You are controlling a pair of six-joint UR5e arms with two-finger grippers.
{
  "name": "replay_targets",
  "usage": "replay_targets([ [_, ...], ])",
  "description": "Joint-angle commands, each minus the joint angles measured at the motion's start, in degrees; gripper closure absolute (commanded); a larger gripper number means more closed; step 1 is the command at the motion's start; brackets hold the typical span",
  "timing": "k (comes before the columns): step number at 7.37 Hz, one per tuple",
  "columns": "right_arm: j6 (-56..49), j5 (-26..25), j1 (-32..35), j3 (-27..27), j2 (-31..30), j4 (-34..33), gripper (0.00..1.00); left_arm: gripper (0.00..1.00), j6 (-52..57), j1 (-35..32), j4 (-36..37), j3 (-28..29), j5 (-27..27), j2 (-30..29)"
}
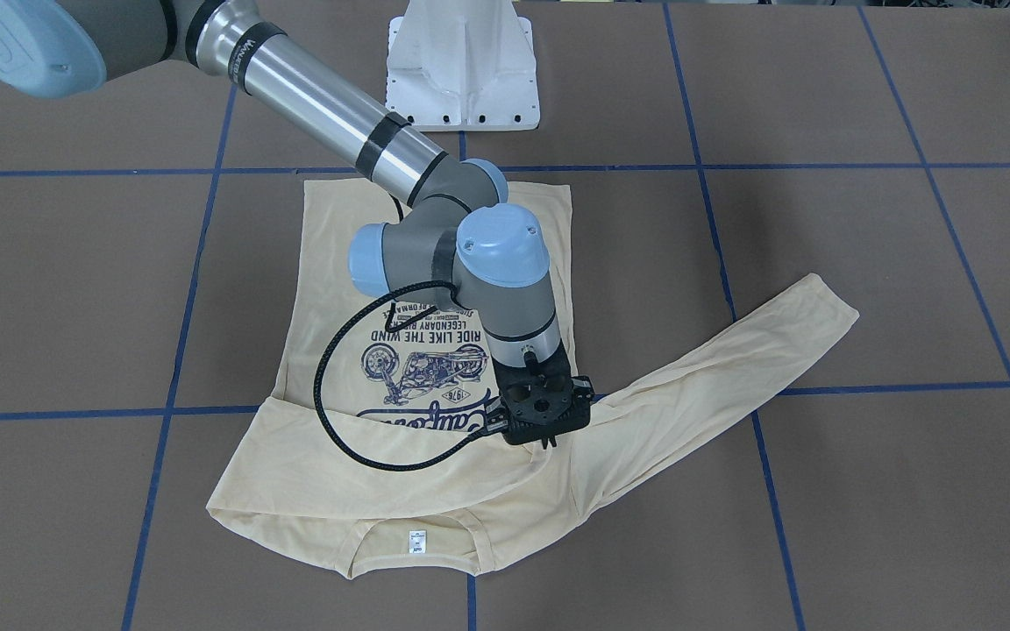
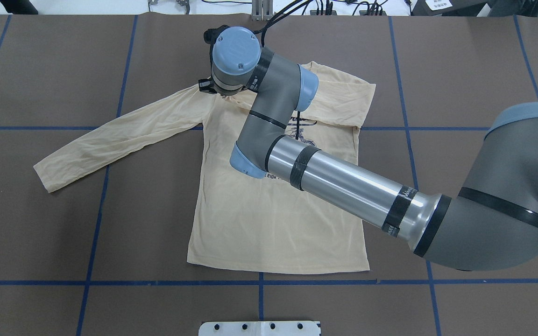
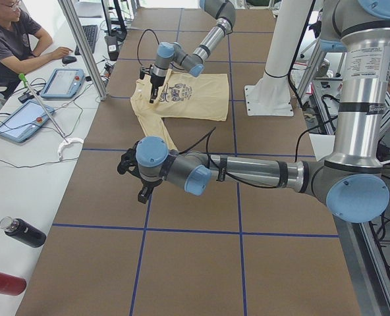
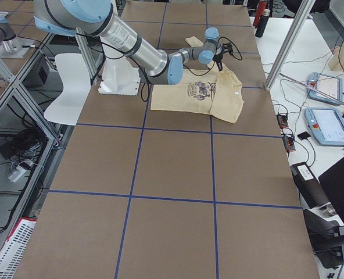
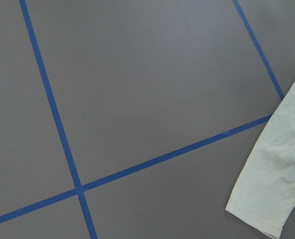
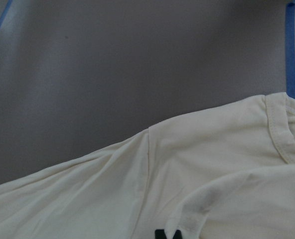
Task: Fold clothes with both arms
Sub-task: 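Lower the sleeve onto the chest and open the right gripper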
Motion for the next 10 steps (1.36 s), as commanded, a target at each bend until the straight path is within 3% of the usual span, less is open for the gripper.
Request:
replay_targets([
  [1,0.08,-3.86,-0.17,-0.18,0.79,1.67,0.01,0.01,0.09,-0.02,0.12,0.18,0.09,0.01],
  [6,0.70,-3.54,0.09,0.52,0.79,0.81,0.00,0.01,-5.23,-0.02,-0.50,0.63,0.00,-1.04],
  [8,0.70,-0.22,1.22,10.74,-2.09,-13.70,0.00,0.01,-7.64,0.07,-0.50,0.01,0.44,-1.48],
  [10,-0.70,7.06,3.51,20.52,-6.83,-26.74,0.00,0.01,-14.10,0.33,-4.42,-0.26,1.22,-1.39],
])
